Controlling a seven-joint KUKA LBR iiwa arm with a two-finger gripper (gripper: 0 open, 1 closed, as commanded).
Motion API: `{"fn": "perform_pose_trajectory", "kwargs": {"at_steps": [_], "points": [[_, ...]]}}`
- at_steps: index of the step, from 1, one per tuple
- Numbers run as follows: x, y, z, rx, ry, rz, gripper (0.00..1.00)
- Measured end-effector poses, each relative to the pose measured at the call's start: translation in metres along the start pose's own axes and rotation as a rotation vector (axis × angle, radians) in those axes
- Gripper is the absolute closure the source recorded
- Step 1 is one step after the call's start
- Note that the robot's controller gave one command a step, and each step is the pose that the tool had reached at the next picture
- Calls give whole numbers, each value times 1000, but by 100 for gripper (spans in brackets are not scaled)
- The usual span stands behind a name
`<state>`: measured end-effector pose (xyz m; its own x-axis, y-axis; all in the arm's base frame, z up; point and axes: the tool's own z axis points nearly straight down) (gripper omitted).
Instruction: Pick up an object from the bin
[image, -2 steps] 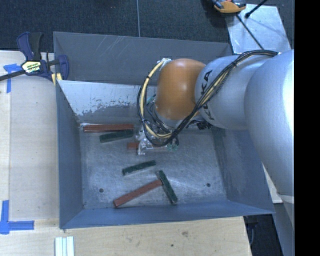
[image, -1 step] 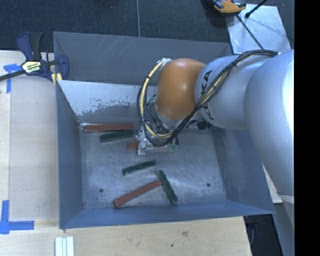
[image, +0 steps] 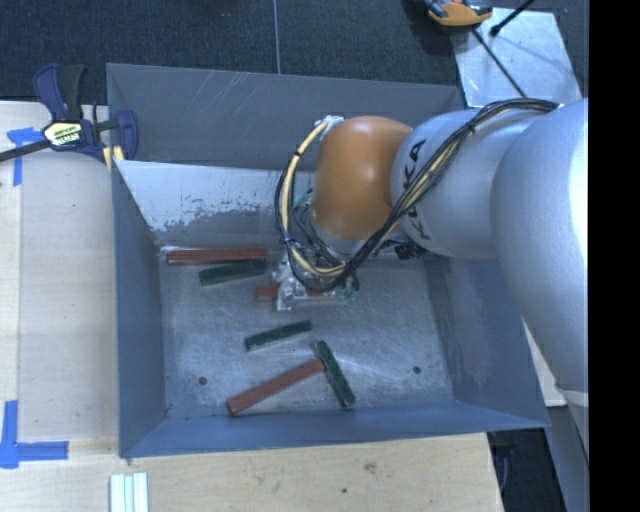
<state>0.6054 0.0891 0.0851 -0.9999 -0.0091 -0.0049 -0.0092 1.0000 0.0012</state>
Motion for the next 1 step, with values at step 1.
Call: {"fn": "perform_pose_trajectory", "kwargs": {"at_steps": [1], "points": [[1, 0, -12, 1, 5, 0, 100]]}}
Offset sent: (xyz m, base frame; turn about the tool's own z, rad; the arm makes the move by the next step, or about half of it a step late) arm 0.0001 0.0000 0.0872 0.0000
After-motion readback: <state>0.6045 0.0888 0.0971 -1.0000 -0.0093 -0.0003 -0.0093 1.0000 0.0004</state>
